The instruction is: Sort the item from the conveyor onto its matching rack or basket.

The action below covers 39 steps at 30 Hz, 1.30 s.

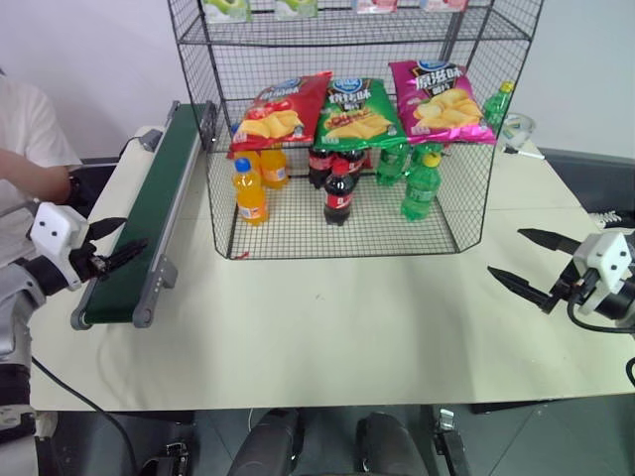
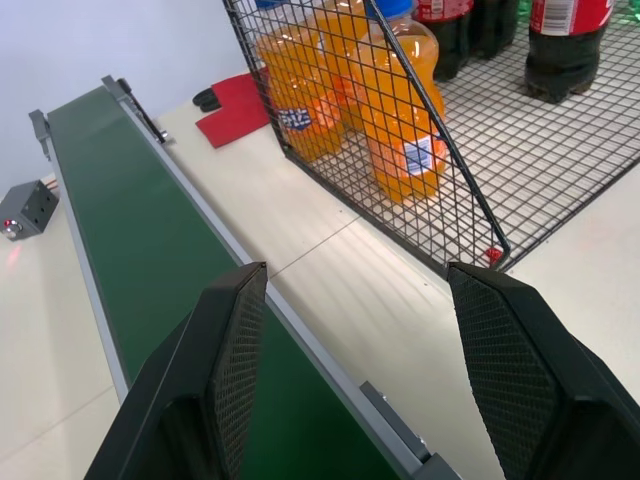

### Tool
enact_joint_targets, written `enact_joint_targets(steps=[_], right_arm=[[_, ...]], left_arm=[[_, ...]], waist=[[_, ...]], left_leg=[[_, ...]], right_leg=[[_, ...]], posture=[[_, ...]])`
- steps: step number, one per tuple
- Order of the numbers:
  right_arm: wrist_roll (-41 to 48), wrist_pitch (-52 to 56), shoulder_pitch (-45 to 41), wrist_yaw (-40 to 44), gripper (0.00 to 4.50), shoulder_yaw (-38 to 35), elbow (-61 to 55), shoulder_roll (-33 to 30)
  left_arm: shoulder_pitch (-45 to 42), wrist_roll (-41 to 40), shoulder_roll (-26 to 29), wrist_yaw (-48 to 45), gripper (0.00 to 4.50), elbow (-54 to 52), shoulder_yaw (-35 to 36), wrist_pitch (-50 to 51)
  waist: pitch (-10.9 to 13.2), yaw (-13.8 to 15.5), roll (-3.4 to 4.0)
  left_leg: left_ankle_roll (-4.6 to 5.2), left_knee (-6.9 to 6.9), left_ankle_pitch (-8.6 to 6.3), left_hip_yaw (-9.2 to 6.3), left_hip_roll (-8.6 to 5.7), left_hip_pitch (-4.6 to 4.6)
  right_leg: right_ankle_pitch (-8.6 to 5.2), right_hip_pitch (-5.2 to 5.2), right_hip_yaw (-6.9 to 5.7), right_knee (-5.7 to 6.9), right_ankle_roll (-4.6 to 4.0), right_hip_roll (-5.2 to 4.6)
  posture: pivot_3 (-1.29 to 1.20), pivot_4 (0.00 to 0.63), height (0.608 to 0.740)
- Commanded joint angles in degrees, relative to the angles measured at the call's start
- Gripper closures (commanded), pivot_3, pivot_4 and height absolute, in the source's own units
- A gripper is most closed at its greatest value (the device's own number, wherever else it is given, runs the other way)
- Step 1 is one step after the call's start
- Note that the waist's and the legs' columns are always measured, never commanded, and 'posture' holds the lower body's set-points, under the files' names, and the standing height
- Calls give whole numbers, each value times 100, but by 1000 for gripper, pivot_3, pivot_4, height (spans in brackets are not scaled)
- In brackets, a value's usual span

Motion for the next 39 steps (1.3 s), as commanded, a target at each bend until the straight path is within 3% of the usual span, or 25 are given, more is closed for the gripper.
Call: enact_joint_targets(steps=[1, 12, 29, 34, 39], right_arm=[[22, -139, -42, -75, 0, -153, -56, -38], [-5, -275, 36, -75, 0, -157, 34, -72], [-48, -350, 40, -56, 0, -174, -53, -105], [2, -316, 188, -40, 0, -227, -145, -138], [-24, -378, 174, -31, 0, -245, -55, -149]], left_arm=[[-112, -11, 83, -158, 1540, 0, -15, -245], [-296, -116, 173, -314, 1540, 335, -24, -115], [15, -125, -2, -534, 1540, 387, -122, -876], [-316, -186, 49, -678, 1540, 600, -160, -529], [-499, 76, 58, -498, 1540, 864, -162, -897]], waist=[[0, 0, 0], [1, -2, 1], [1, -15, 2], [2, -13, 2], [2, -17, 2]], left_leg=[[0, 0, 0, 0, 0, 0], [0, -9, 0, 0, 0, 0], [0, -13, 0, 1, 0, 0], [0, -14, 0, 0, 0, 0], [0, -14, 0, 0, 0, 0]], right_leg=[[0, 0, 0, 0, 0, 0], [0, -3, 0, -1, 0, 0], [0, -3, 2, -2, 0, -1], [0, -3, 2, -2, 0, 0], [0, -3, 2, -3, 0, 0]], posture=[[0, 150, 740], [0, 150, 740], [0, 150, 740], [0, 150, 740], [0, 150, 740]])
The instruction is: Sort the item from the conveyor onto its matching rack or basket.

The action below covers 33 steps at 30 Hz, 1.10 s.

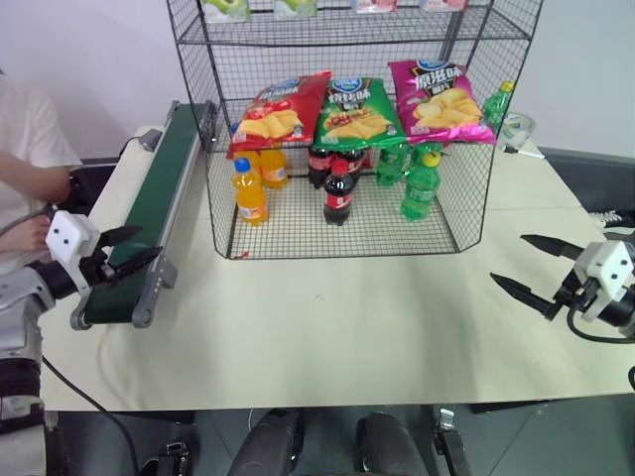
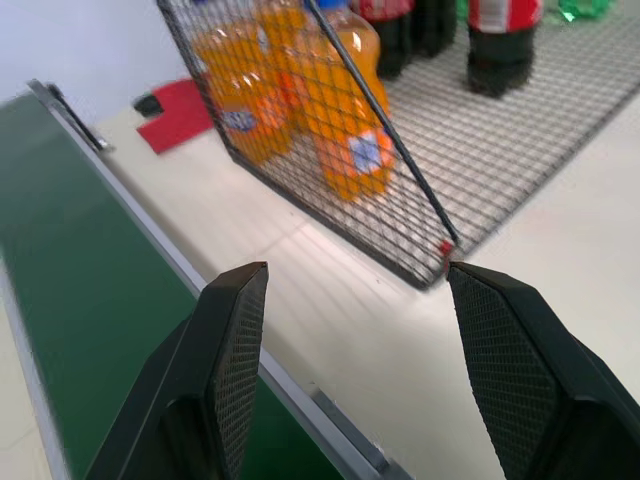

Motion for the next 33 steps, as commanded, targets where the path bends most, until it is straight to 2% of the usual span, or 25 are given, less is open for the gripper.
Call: enact_joint_targets(steps=[1, 8, 33], right_arm=[[63, -85, -55, 0, 0, -192, -81, -149], [32, -75, -121, 30, 0, -133, -38, -153], [-22, -85, -166, 38, 0, -71, -58, -82]], left_arm=[[-160, 129, 91, 193, 1540, 167, 83, -420], [-151, 151, 102, 221, 1540, 319, 119, -733], [-93, 121, 161, 297, 1540, 207, 108, -459]], waist=[[0, -7, 0], [0, -15, 0], [0, -15, 0]], left_leg=[[0, -1, 0, 0, 0, 0], [0, -4, 0, 0, 0, 0], [0, -3, 0, 0, 0, 0]], right_leg=[[0, 0, 0, 0, 0, 0], [0, 1, 0, 0, 0, 1], [0, 0, 0, 0, 0, 1]], posture=[[0, 150, 740], [0, 150, 740], [0, 150, 740]])
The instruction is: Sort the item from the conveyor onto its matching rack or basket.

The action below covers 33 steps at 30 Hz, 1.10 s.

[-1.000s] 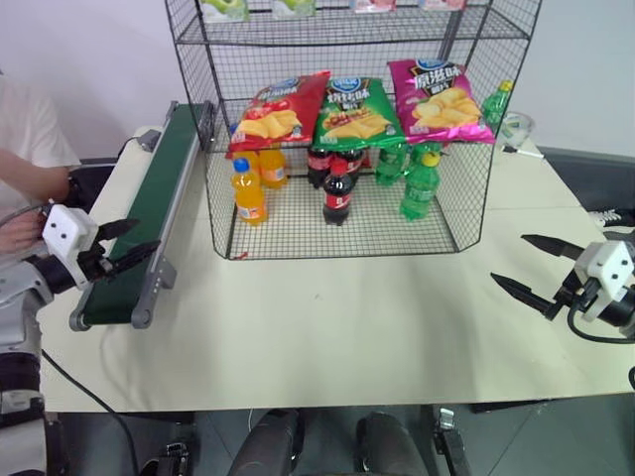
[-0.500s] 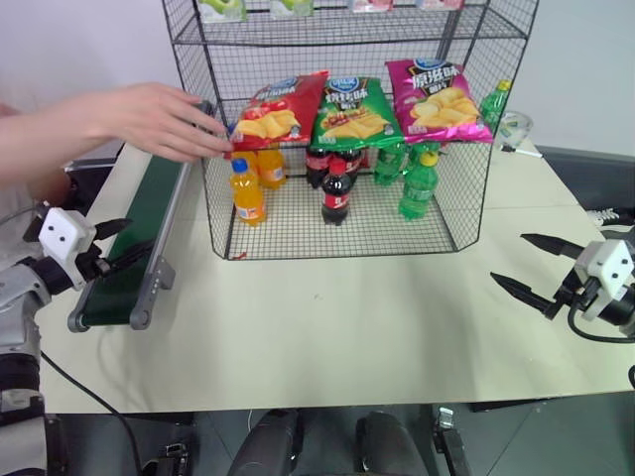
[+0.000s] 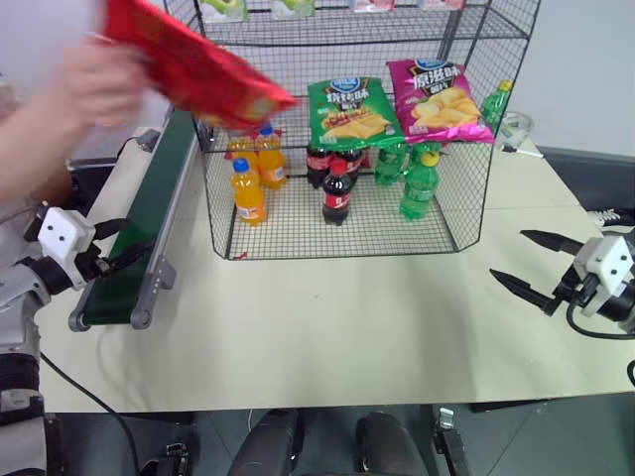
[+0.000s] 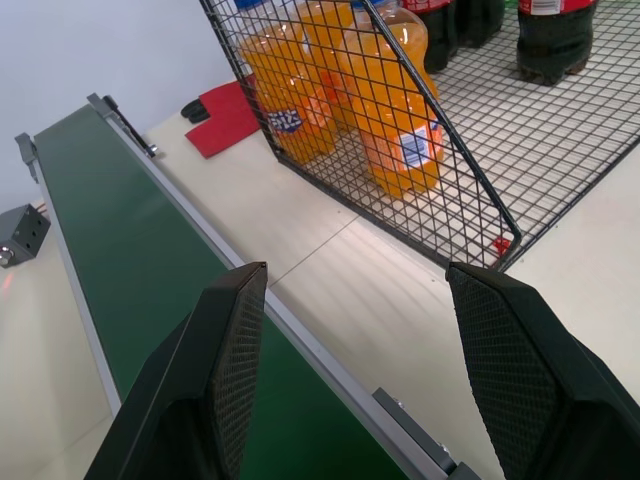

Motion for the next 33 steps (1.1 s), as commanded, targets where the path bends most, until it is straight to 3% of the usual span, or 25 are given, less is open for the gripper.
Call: enact_joint_targets(steps=[1, 33], right_arm=[[48, -66, -9, 2, 0, -96, -113, -90], [128, 122, 298, -16, 0, -166, -449, -108]], left_arm=[[-34, -56, 138, 27, 1540, -172, 96, -15], [163, -79, 122, 337, 1540, -583, 133, 514]], waist=[[0, 0, 0], [0, 3, 0]], left_leg=[[0, 0, 0, 0, 0, 0], [0, 0, 0, 0, 0, 0]], right_leg=[[0, 1, 0, 0, 0, 0], [0, 1, 0, 0, 0, 0]], posture=[[0, 150, 740], [0, 150, 740]])
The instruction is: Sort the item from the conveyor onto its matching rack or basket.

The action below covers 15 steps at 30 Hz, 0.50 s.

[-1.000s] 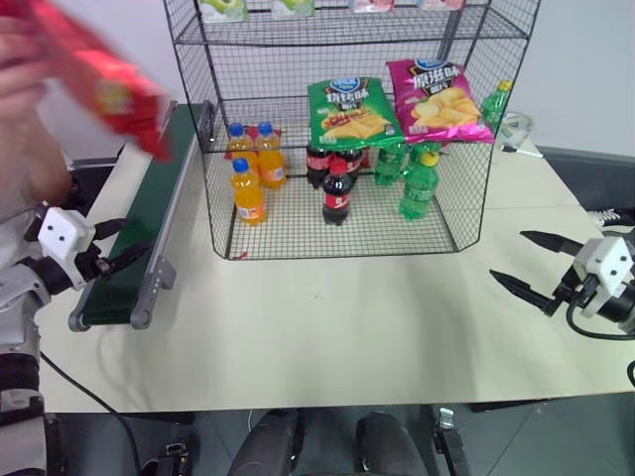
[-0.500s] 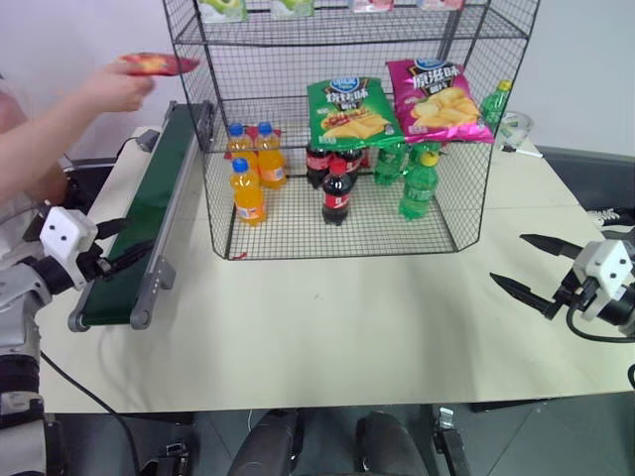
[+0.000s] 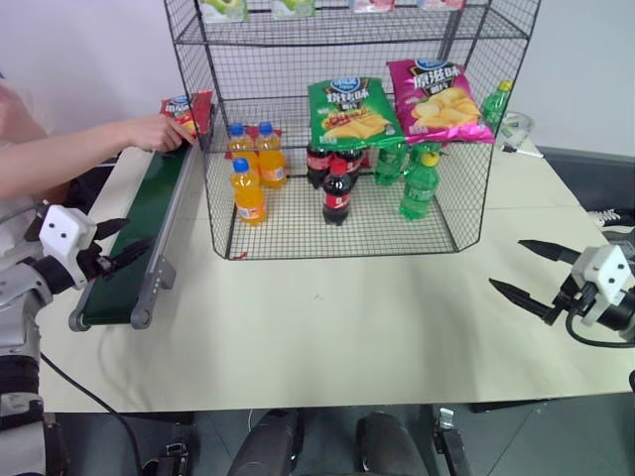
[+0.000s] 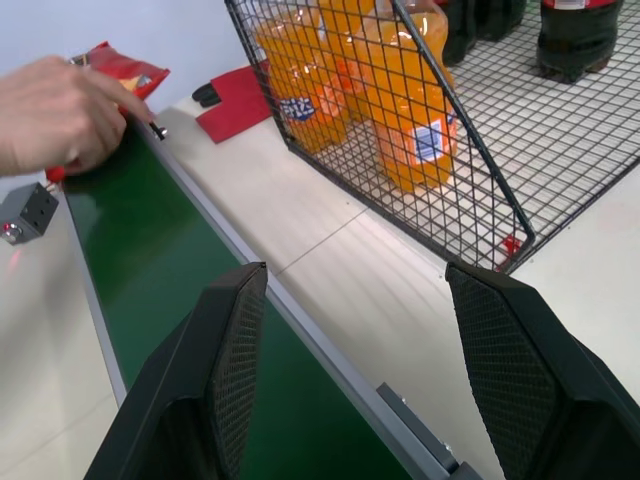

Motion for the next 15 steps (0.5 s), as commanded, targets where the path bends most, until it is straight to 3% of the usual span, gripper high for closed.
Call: enact_joint_targets(steps=[1, 15], right_arm=[[113, 15, 17, -22, 0, -164, -243, -108], [67, 47, -150, -19, 0, -56, -197, -94]], left_arm=[[9, -76, 128, 20, 1540, -173, 125, 28], [280, -225, 46, -15, 1540, -397, 199, 291]], waist=[[0, 0, 0], [0, -17, 1]], left_leg=[[0, 0, 0, 0, 0, 0], [0, 0, 0, 0, 0, 0]], right_leg=[[0, 0, 0, 0, 0, 0], [0, 0, 0, 0, 0, 0]], posture=[[0, 150, 740], [0, 150, 740]])
